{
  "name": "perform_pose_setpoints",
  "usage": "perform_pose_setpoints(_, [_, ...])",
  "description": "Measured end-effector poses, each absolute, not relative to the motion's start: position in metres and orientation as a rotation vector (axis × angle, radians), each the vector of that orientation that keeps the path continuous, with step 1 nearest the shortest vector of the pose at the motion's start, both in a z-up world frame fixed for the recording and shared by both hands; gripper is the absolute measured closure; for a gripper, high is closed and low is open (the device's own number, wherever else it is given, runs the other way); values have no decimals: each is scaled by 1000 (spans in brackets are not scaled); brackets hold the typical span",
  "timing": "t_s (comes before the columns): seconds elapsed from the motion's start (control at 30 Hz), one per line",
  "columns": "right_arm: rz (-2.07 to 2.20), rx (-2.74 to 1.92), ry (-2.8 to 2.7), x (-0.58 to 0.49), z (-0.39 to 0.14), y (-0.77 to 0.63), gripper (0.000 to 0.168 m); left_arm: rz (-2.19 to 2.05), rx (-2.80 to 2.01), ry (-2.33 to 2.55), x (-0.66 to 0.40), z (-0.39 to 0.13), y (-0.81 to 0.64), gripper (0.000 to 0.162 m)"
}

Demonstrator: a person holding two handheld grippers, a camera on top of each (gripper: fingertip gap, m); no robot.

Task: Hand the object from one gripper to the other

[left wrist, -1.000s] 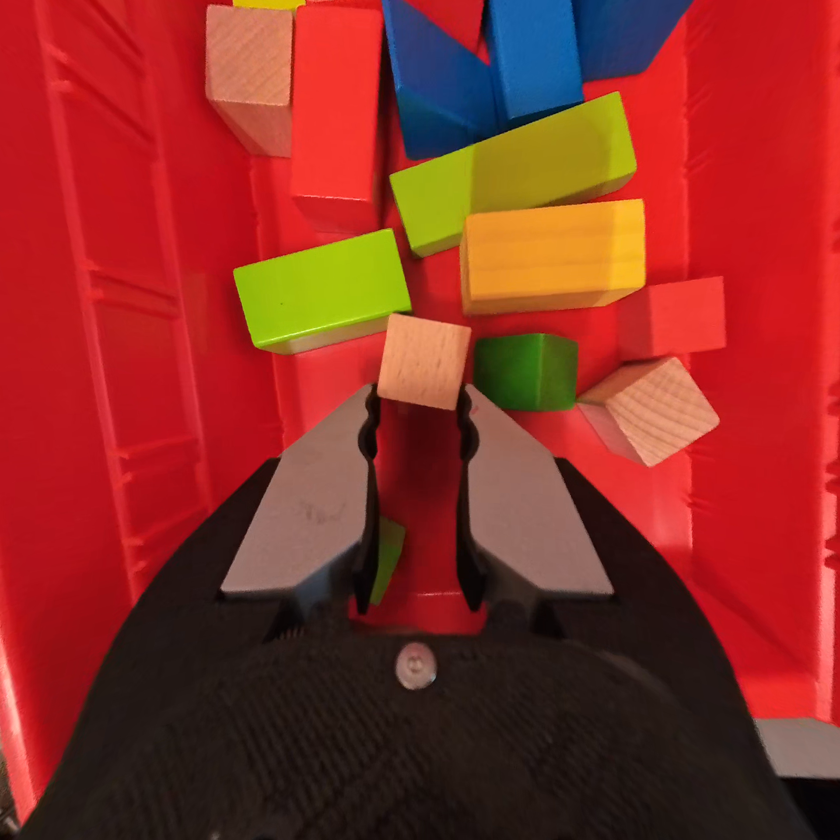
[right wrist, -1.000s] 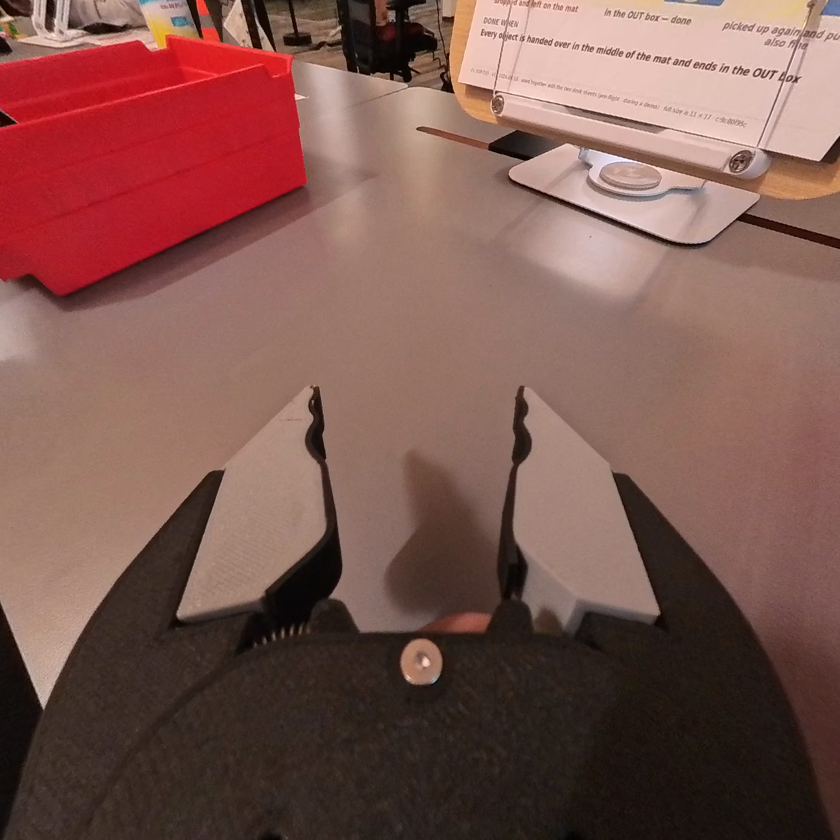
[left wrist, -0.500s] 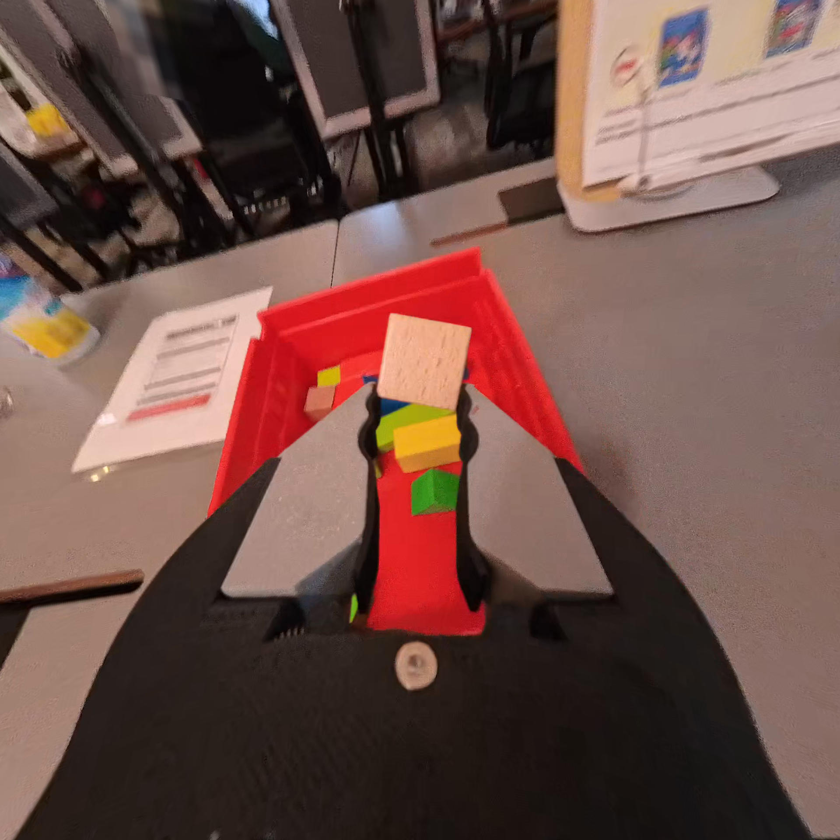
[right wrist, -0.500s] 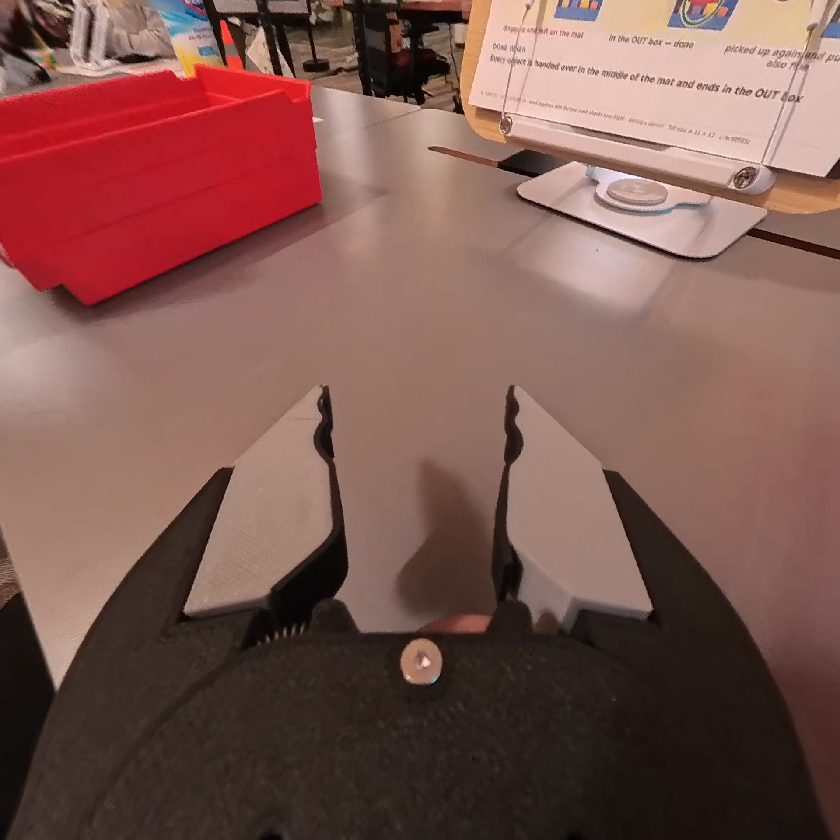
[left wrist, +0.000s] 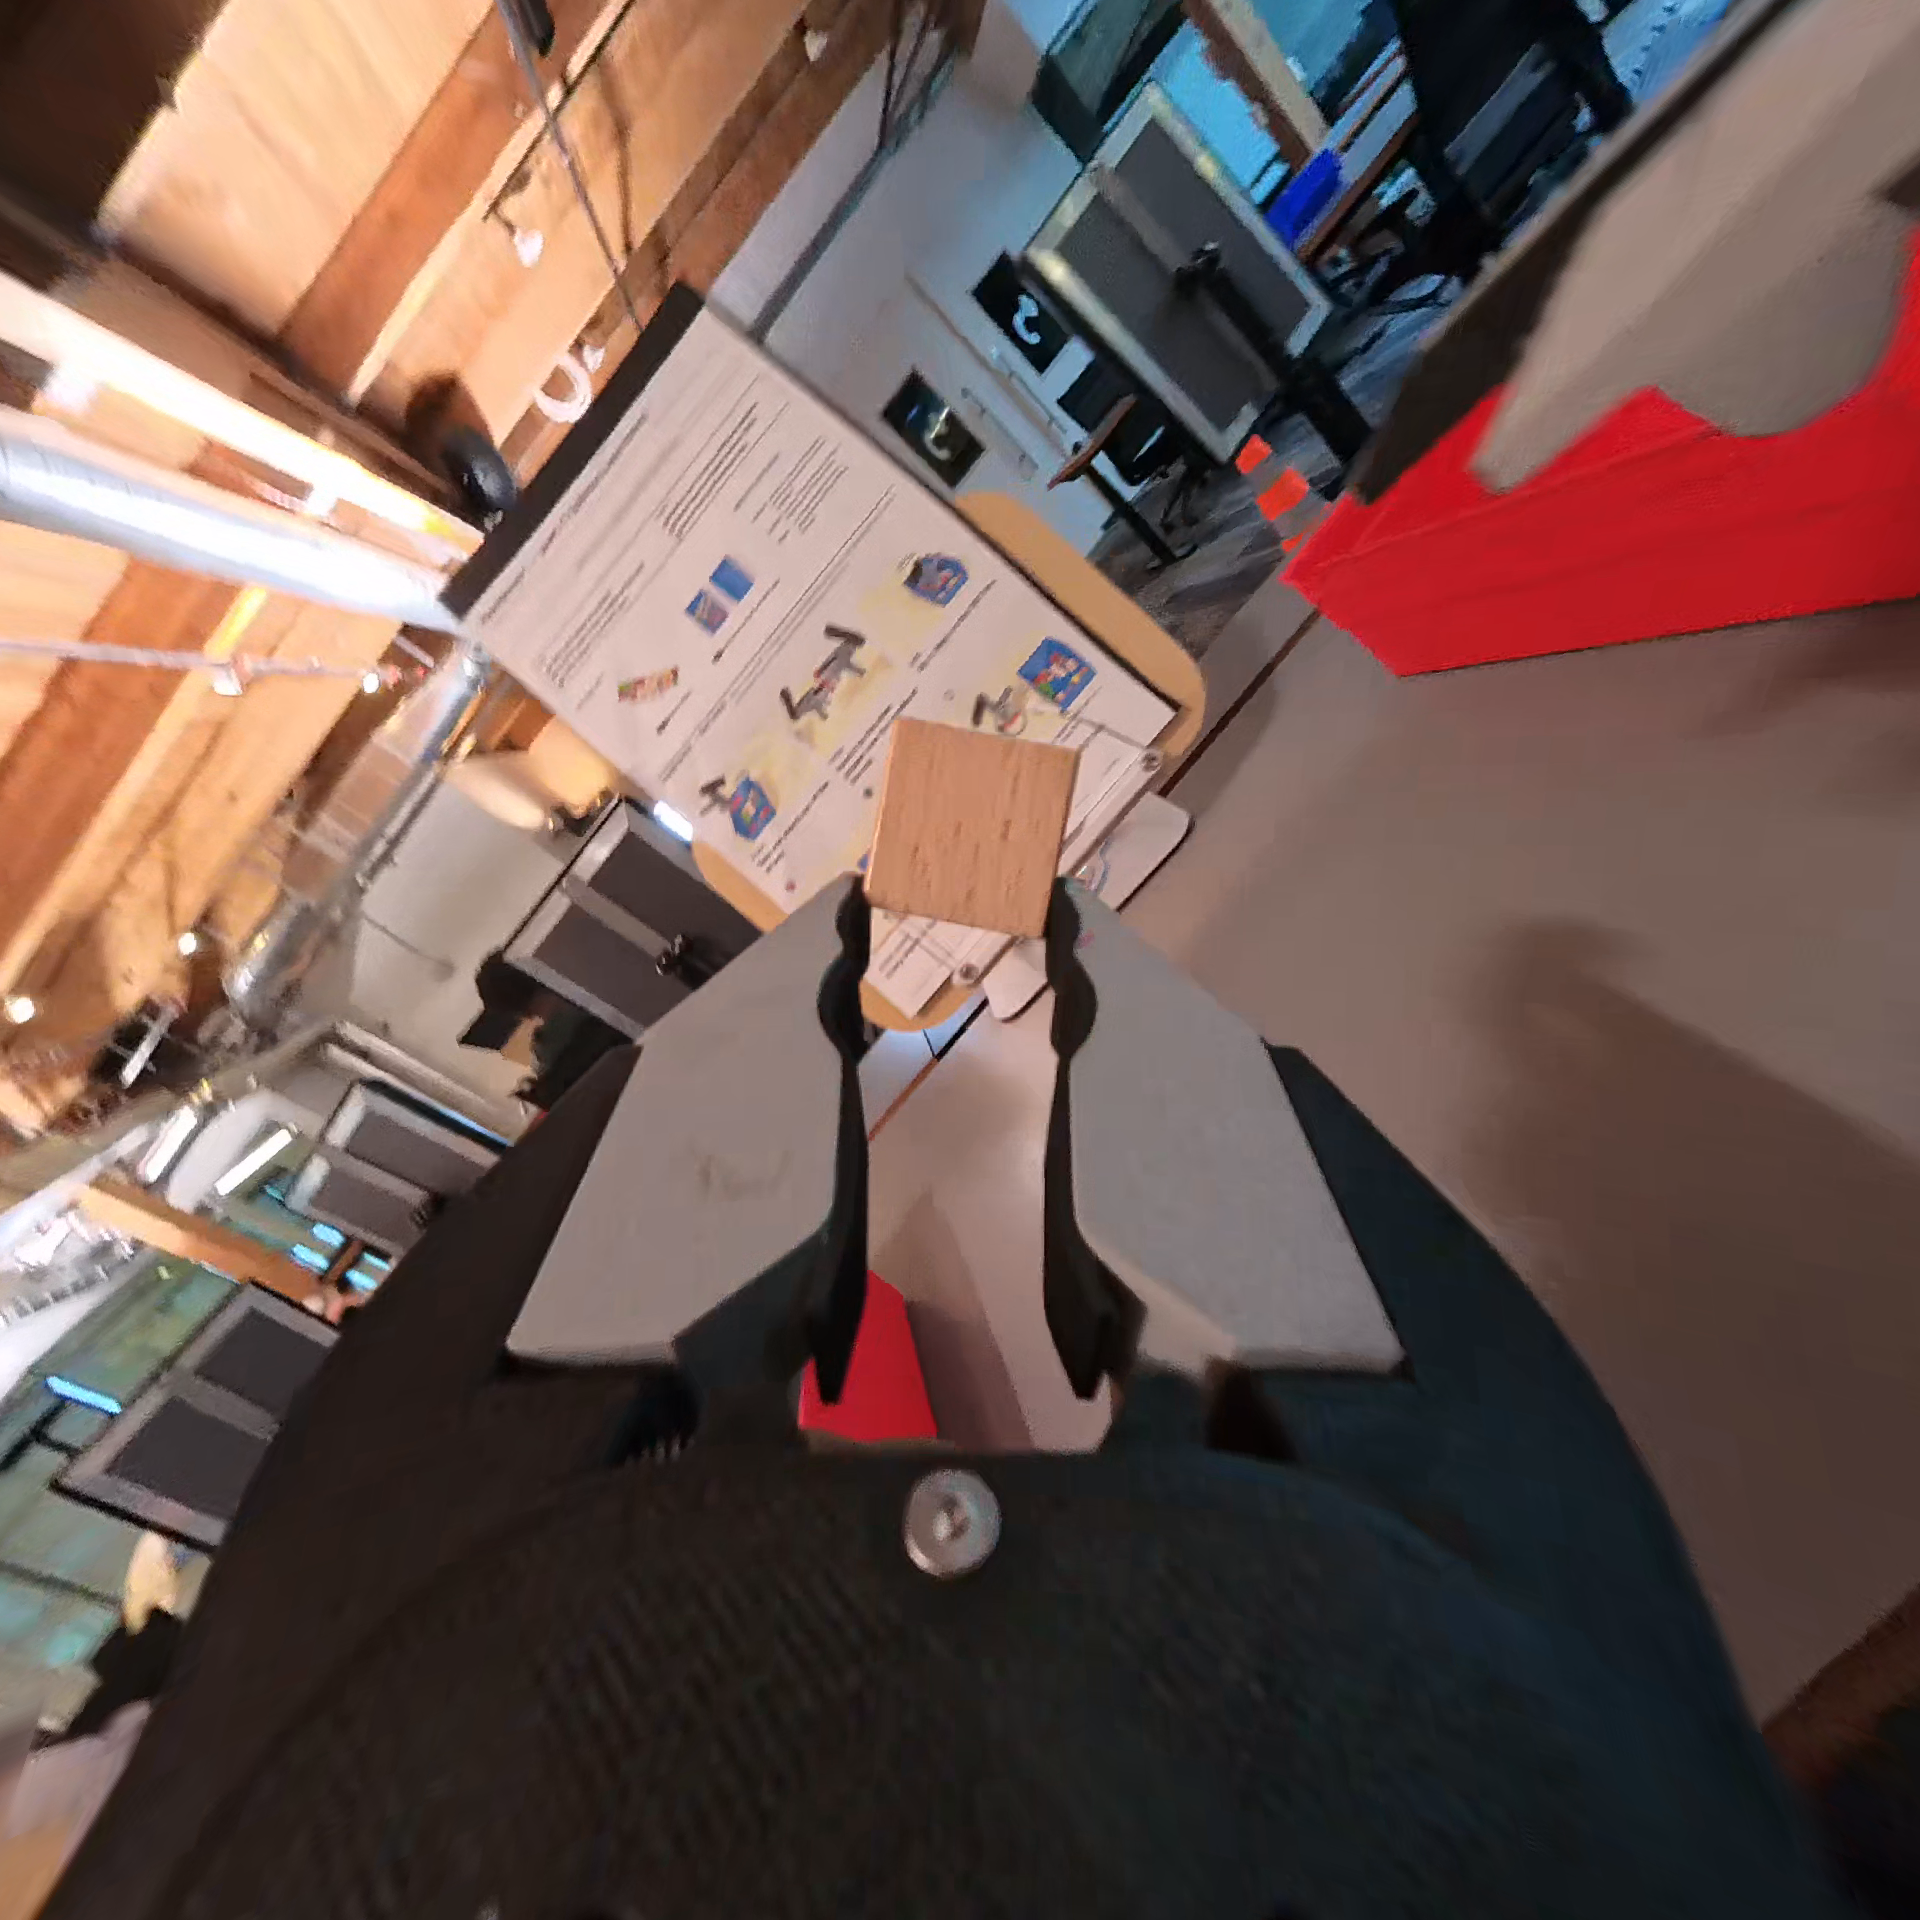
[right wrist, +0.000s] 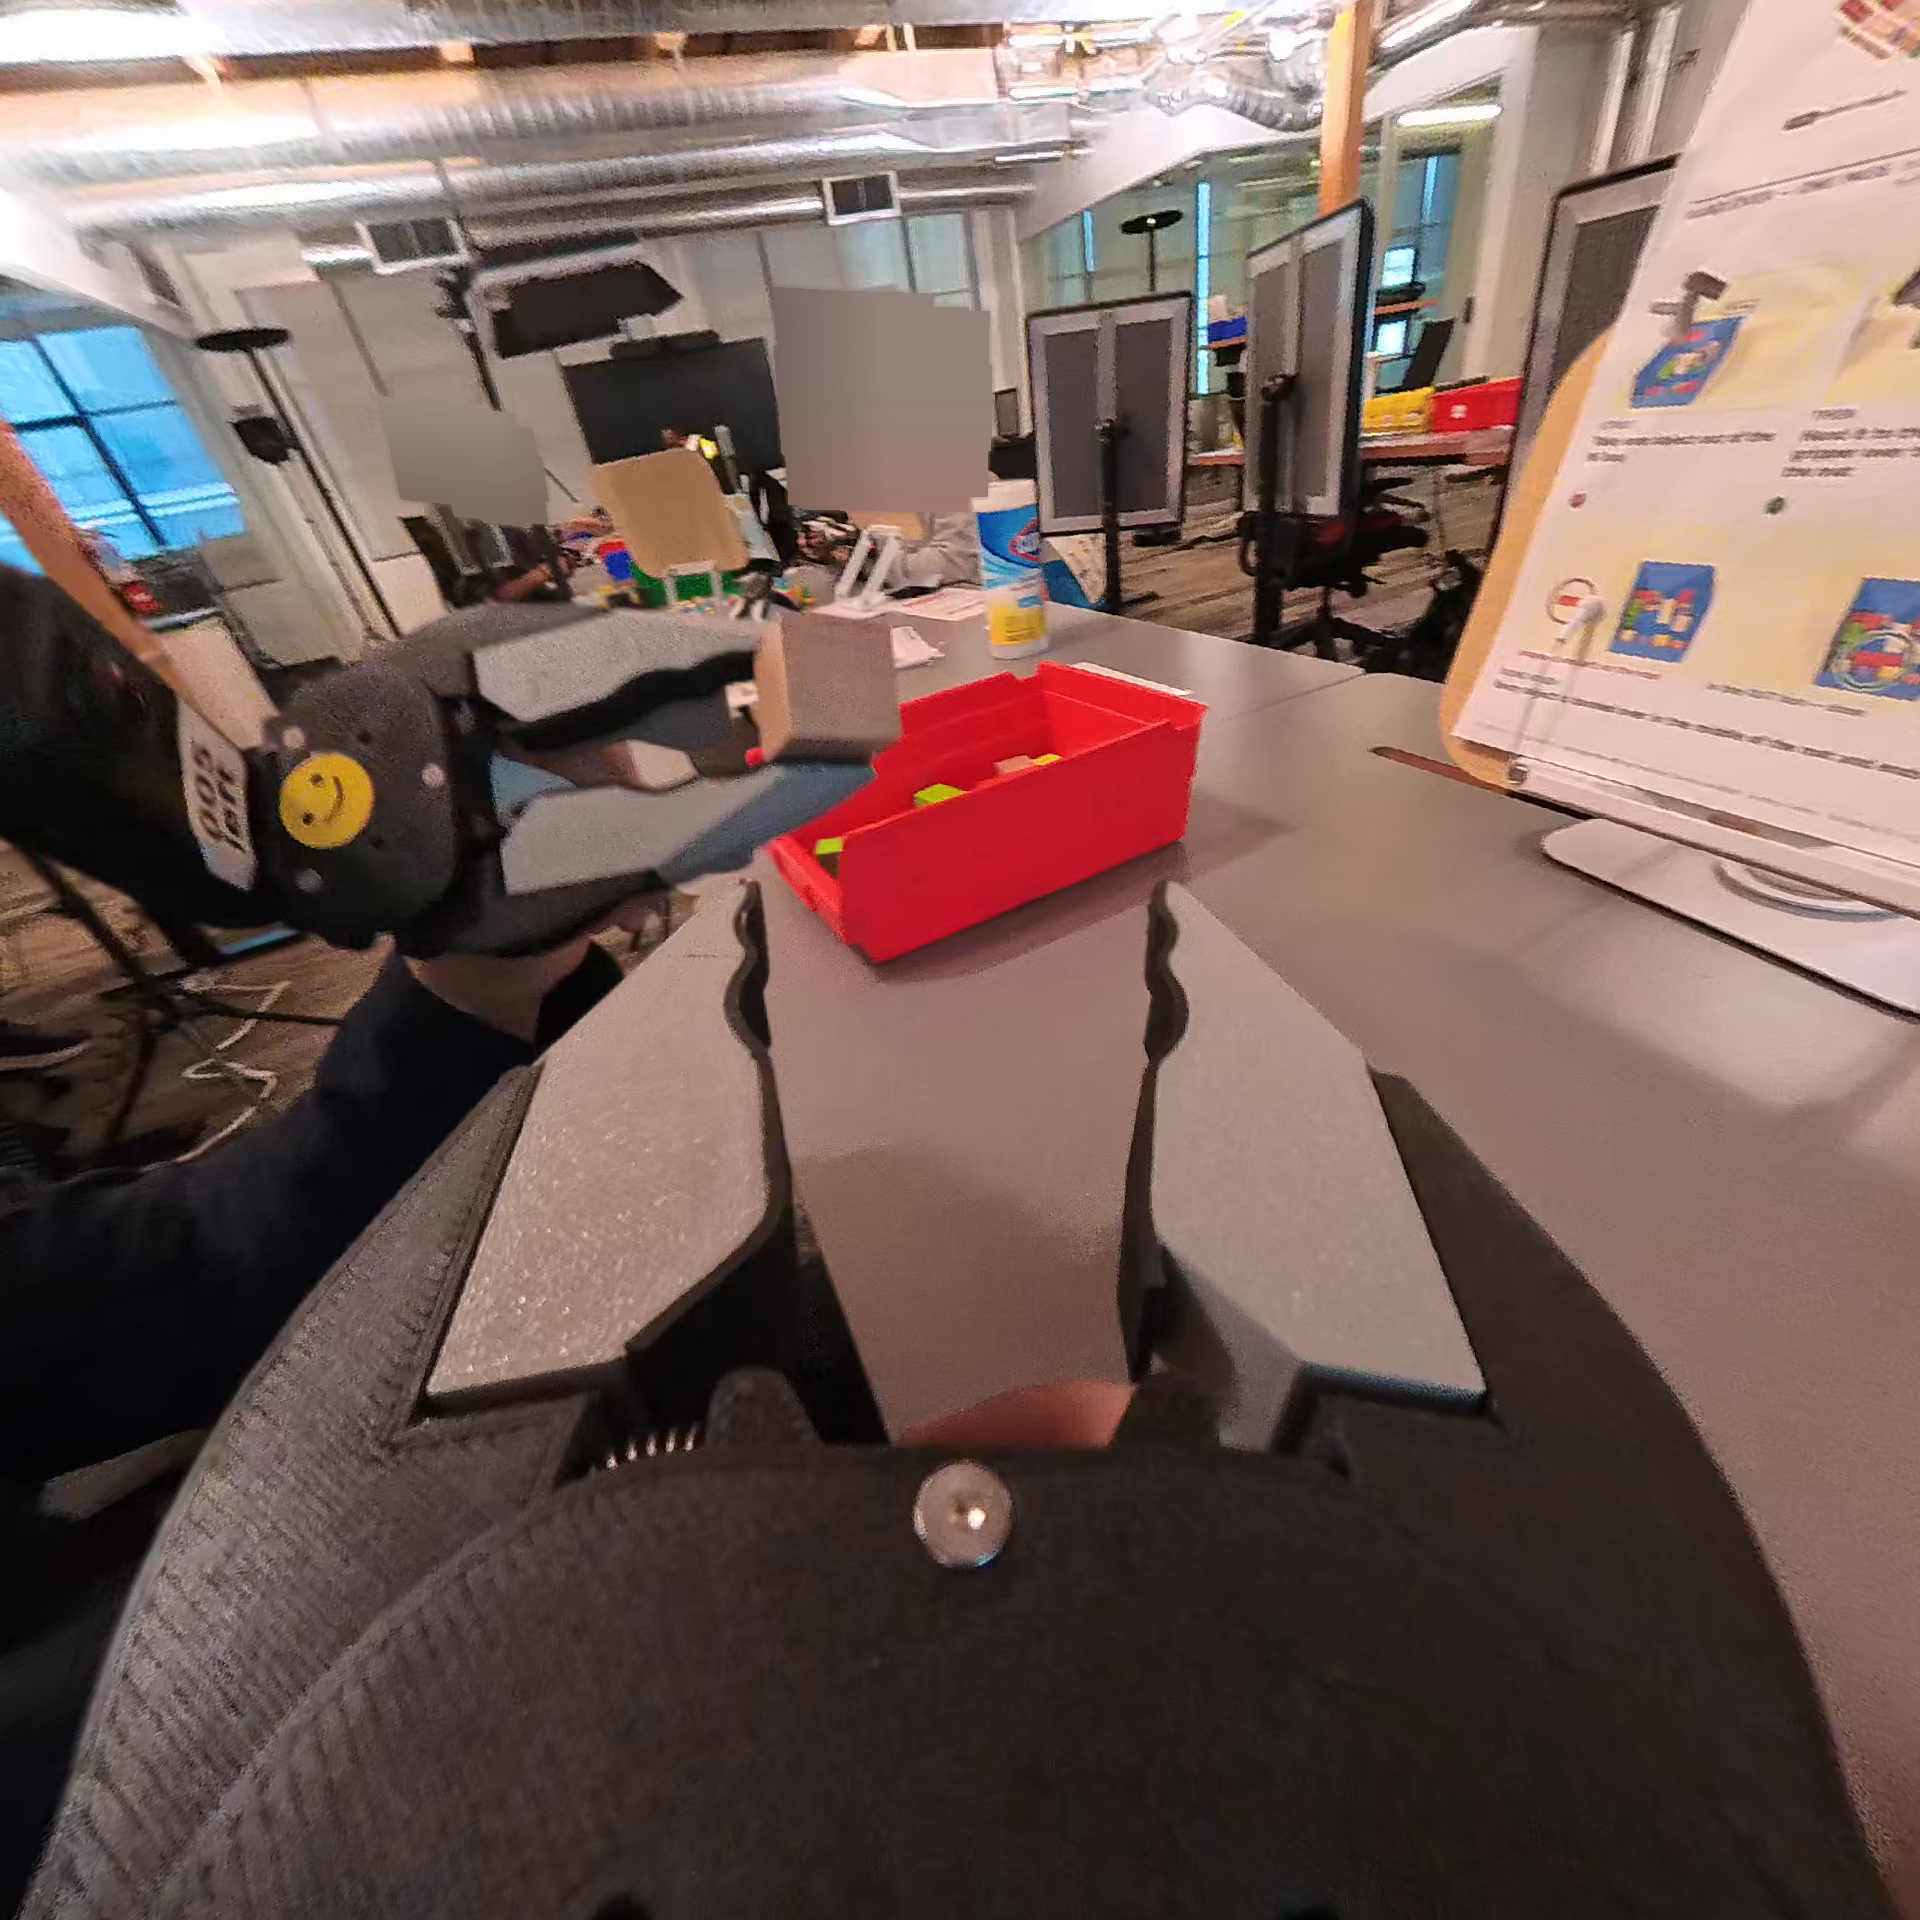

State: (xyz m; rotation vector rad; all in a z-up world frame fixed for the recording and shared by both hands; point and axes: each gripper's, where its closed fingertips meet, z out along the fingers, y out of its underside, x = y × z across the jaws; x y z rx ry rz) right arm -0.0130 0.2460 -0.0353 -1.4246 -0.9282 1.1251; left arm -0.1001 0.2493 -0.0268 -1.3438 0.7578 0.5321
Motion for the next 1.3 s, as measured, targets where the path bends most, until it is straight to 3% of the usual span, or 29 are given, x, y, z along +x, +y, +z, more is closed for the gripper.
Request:
perform_pose_setpoints(0.57, [1219, -1449, -1019, -37, -43, 213, 99, 609, -1126, 1053, -25, -53, 207, 130])
perform_pose_setpoints(0.8, [1248, -1456, -1060, -41, -49, 209, 129, 624, -1157, 1059, -30, -62, 218, 130])
perform_pose_setpoints(1.3, [1236, -1476, -1111, -41, -57, 208, 136, 629, -1179, 1046, -37, -62, 222, 130])
